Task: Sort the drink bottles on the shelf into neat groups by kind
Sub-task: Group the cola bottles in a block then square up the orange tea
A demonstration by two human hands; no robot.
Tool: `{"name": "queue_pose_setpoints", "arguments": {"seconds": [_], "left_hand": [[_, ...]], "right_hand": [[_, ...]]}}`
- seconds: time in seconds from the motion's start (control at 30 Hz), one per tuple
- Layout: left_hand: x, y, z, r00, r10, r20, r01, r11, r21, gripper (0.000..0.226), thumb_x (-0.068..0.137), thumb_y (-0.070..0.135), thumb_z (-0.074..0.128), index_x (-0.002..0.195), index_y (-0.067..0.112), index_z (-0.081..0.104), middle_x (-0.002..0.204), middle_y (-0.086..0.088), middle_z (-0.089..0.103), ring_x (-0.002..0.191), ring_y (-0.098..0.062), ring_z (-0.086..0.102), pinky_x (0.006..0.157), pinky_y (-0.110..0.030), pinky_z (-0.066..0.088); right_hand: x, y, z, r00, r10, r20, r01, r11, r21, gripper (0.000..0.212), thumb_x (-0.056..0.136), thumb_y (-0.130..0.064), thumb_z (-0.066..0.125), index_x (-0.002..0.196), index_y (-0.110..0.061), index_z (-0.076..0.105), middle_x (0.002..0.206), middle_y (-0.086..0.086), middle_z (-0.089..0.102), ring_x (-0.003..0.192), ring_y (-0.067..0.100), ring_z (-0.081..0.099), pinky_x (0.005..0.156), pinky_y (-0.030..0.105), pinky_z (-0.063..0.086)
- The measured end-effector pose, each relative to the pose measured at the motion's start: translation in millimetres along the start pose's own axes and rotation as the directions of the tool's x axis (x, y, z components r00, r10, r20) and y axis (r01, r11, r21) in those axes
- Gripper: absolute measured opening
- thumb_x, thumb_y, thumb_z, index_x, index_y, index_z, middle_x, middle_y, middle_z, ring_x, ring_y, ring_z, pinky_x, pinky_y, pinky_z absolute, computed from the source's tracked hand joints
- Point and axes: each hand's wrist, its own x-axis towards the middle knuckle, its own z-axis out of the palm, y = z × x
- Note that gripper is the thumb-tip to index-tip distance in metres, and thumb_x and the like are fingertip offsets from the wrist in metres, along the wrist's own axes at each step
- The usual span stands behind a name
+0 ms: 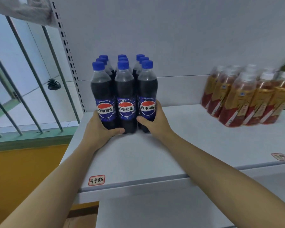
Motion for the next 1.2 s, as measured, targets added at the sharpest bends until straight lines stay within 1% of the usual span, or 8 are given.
{"name": "queue_pose_setpoints", "arguments": {"seconds": [0.1,0.23,0.43,0.53,0.67,0.87,1.1,1.2], "left_hand": [[0.0,-0.6,-0.4,1.000,0.006,0.012,-0.006,1.000,-0.014,0.099,0.054,0.038,0.100,0.138,0.024,0.050,0.134,0.006,0.064,0.121,-0.017,0.061,0.105,-0.045,0.049],[-1.8,-0.1,-0.4,1.000,-0.002,0.020,0.003,0.999,-0.033,0.097,0.057,0.037,0.098,0.139,0.024,0.048,0.135,0.006,0.063,0.120,-0.017,0.061,0.103,-0.039,0.049],[-4.9,-1.5,-6.9,0.997,-0.031,0.075,0.037,0.996,-0.082,0.083,0.068,0.029,0.094,0.138,0.023,0.048,0.130,0.009,0.063,0.112,-0.010,0.061,0.098,-0.034,0.048],[-9.1,-3.9,-6.2,0.996,-0.001,0.094,0.001,1.000,0.002,0.077,0.077,0.024,0.088,0.140,0.022,0.043,0.133,0.005,0.058,0.112,-0.011,0.055,0.094,-0.028,0.040],[-9.7,-2.8,-3.2,0.995,0.027,0.092,-0.031,0.998,0.046,0.077,0.082,0.024,0.084,0.143,0.014,0.038,0.142,-0.003,0.055,0.126,-0.022,0.053,0.095,-0.027,0.037],[-9.8,-3.2,-3.1,0.995,-0.004,0.103,-0.001,0.999,0.052,0.076,0.083,0.027,0.082,0.143,0.015,0.037,0.143,-0.004,0.055,0.129,-0.026,0.053,0.094,-0.028,0.037],[-12.0,-0.9,-6.4,0.997,-0.026,0.069,0.025,0.999,0.021,0.083,0.077,0.031,0.087,0.144,0.021,0.039,0.140,0.002,0.058,0.126,-0.022,0.056,0.094,-0.030,0.039],[-16.5,10.4,-12.2,0.996,-0.087,0.036,0.089,0.996,-0.032,0.099,0.080,0.036,0.084,0.157,0.017,0.025,0.155,-0.002,0.045,0.140,-0.024,0.046,0.109,-0.040,0.042]], "right_hand": [[-2.8,-1.6,3.2,1.000,-0.025,0.000,0.024,0.999,-0.037,0.081,0.081,-0.027,0.085,0.148,-0.030,0.039,0.127,-0.025,0.060,0.113,-0.011,0.058,0.096,0.018,0.049],[-5.4,-5.0,2.8,1.000,-0.005,-0.010,0.004,0.998,-0.069,0.084,0.079,-0.036,0.086,0.148,-0.031,0.039,0.119,-0.034,0.058,0.104,-0.022,0.056,0.083,0.003,0.045],[-8.0,-7.3,-4.7,1.000,0.018,0.017,-0.016,0.997,-0.071,0.084,0.074,-0.017,0.089,0.144,-0.027,0.043,0.125,-0.021,0.063,0.110,-0.005,0.063,0.081,0.013,0.053],[-7.4,-5.7,-6.4,0.997,0.036,0.070,-0.031,0.998,-0.062,0.079,0.079,-0.004,0.083,0.144,-0.024,0.042,0.126,-0.016,0.063,0.106,-0.009,0.063,0.072,0.010,0.053],[-5.3,-5.4,-8.8,0.995,0.047,0.092,-0.042,0.997,-0.062,0.079,0.080,0.004,0.079,0.146,-0.018,0.040,0.128,-0.013,0.061,0.106,-0.014,0.061,0.078,0.006,0.050],[-3.6,-5.4,-10.6,0.995,0.058,0.087,-0.052,0.996,-0.068,0.081,0.078,0.002,0.082,0.146,-0.017,0.041,0.133,-0.005,0.063,0.118,0.006,0.062,0.088,0.017,0.054],[-7.3,-8.6,-7.7,0.996,0.077,0.036,-0.074,0.995,-0.060,0.082,0.072,-0.005,0.089,0.141,-0.019,0.046,0.124,-0.011,0.066,0.104,-0.001,0.067,0.076,0.018,0.057],[-10.0,-13.3,-8.3,0.995,0.095,0.027,-0.093,0.993,-0.067,0.087,0.072,-0.006,0.089,0.144,-0.019,0.043,0.125,-0.015,0.064,0.106,-0.002,0.065,0.076,0.011,0.054]]}}
